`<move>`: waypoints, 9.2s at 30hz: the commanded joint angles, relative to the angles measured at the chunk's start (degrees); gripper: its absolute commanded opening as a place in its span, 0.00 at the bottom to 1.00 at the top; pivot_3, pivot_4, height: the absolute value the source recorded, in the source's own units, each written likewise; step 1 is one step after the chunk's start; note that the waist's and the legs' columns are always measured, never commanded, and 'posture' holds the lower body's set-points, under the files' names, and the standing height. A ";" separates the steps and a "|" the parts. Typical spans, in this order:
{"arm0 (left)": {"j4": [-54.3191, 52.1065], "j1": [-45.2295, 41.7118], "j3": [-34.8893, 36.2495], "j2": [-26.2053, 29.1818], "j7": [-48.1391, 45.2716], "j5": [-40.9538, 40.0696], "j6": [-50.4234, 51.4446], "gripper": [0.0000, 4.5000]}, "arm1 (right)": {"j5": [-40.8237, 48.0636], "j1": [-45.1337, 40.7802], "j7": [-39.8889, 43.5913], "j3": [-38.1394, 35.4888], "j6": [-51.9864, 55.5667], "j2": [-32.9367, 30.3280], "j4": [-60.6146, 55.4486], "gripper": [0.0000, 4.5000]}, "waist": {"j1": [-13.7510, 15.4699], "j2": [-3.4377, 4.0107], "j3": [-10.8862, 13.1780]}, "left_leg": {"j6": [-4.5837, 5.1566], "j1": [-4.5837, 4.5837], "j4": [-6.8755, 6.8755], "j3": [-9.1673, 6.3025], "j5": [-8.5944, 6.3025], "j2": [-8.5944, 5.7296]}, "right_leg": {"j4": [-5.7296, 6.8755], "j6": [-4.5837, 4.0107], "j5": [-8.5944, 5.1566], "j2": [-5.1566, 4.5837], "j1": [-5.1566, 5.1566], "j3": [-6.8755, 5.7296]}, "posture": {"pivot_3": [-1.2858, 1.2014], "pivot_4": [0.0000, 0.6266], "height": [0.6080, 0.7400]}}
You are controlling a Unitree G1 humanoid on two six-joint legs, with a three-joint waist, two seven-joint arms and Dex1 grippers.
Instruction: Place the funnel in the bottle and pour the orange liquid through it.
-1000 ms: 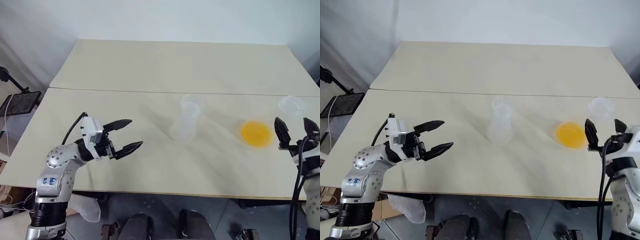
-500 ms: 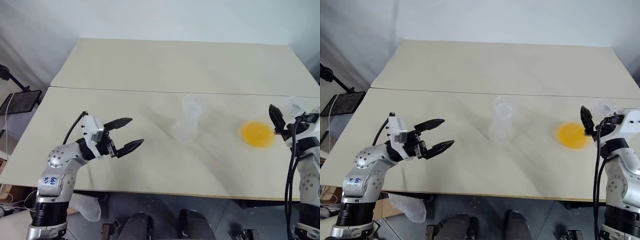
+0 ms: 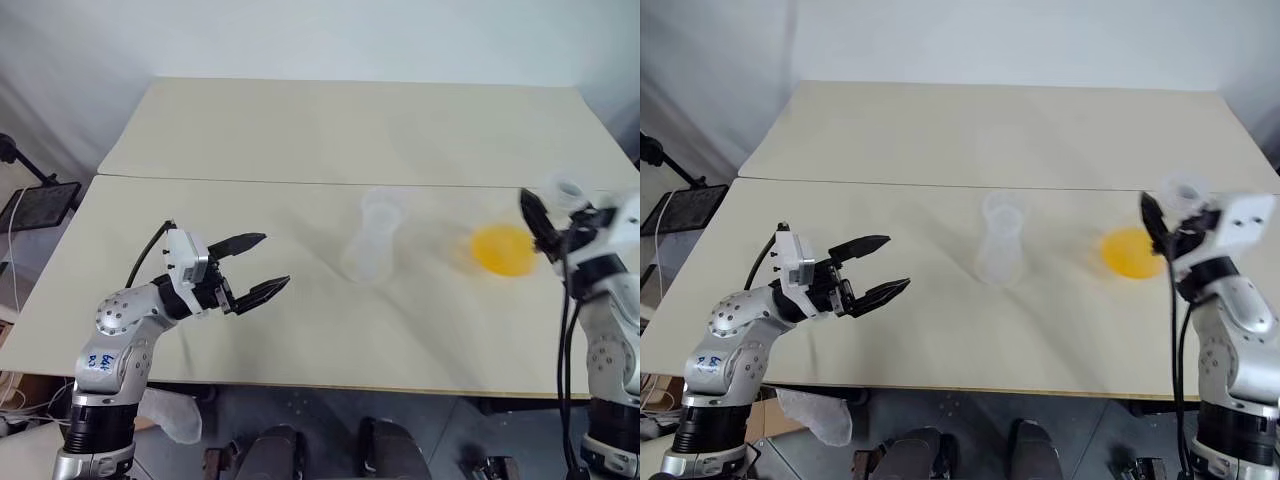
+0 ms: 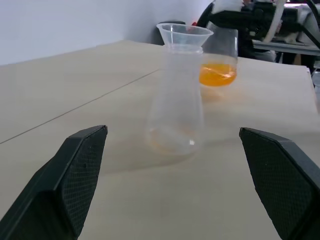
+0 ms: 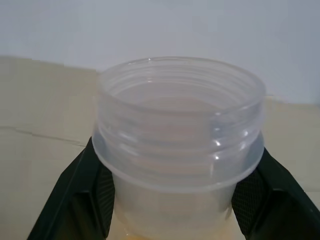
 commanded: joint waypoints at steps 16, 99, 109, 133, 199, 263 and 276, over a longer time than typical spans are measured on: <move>0.06 -2.39 -1.31 -1.52 -0.07 -0.93 -0.74 1.00 | -44.38 -6.94 -5.18 25.65 -9.38 -13.53 -9.24 0.56 | 0.38 -0.01 0.01 | 0.01 -0.14 -0.02 -0.05 0.02 -0.15 | -0.13 0.06 0.03 0.04 -0.03 -0.30 | 0.52 0.24 1.00; -0.90 -1.79 -2.97 -4.22 3.06 -0.50 -2.38 1.00 | -83.40 -14.28 -10.71 26.67 -33.30 -9.01 -0.04 0.56 | -0.45 -0.02 0.01 | -0.08 -0.14 -0.04 -0.09 0.06 -0.08 | -0.16 0.06 0.02 0.09 -0.01 -0.28 | 0.52 0.24 1.00; -0.67 -1.94 -2.95 -4.65 3.23 -0.29 -2.74 1.00 | -83.96 -14.90 -11.74 26.24 -34.41 -9.01 0.38 0.56 | -0.85 -0.02 0.01 | -0.09 -0.13 -0.06 -0.10 0.07 -0.07 | -0.15 0.06 0.02 0.10 -0.01 -0.27 | 0.52 0.24 1.00; -0.35 -2.11 -2.87 -4.59 3.30 -0.29 -3.10 1.00 | -84.59 -14.58 -12.33 26.49 -34.46 -8.91 0.65 0.56 | -0.86 -0.02 0.01 | -0.09 -0.13 -0.06 -0.10 0.07 -0.07 | -0.15 0.06 0.02 0.10 -0.01 -0.27 | 0.52 0.24 1.00; -0.41 -2.31 -2.57 -4.06 3.46 -0.45 -2.84 1.00 | -58.00 -11.53 0.30 17.69 -19.08 3.75 -7.56 0.56 | -0.74 -0.02 0.01 | -0.10 -0.13 -0.04 -0.16 0.08 -0.05 | -0.15 0.06 0.02 0.10 0.03 -0.26 | 0.52 0.24 1.00; 4.48 -5.88 -3.79 -2.94 -0.56 -1.05 -2.04 1.00 | 9.56 6.79 3.90 -27.26 0.91 -1.68 -3.88 1.00 | 0.56 0.05 0.05 | -0.03 -0.06 -0.13 -0.04 0.12 -0.12 | -0.12 0.05 0.02 0.02 0.04 -0.10 | 0.52 0.24 1.00; 4.92 -6.38 -2.86 -2.18 -1.34 -1.24 -1.84 1.00 | 12.67 3.53 4.38 -25.80 -0.13 -4.03 -0.84 1.00 | 0.57 0.05 0.05 | -0.01 -0.09 -0.12 -0.05 0.13 -0.15 | -0.15 0.05 0.02 -0.02 0.05 -0.12 | 0.52 0.24 1.00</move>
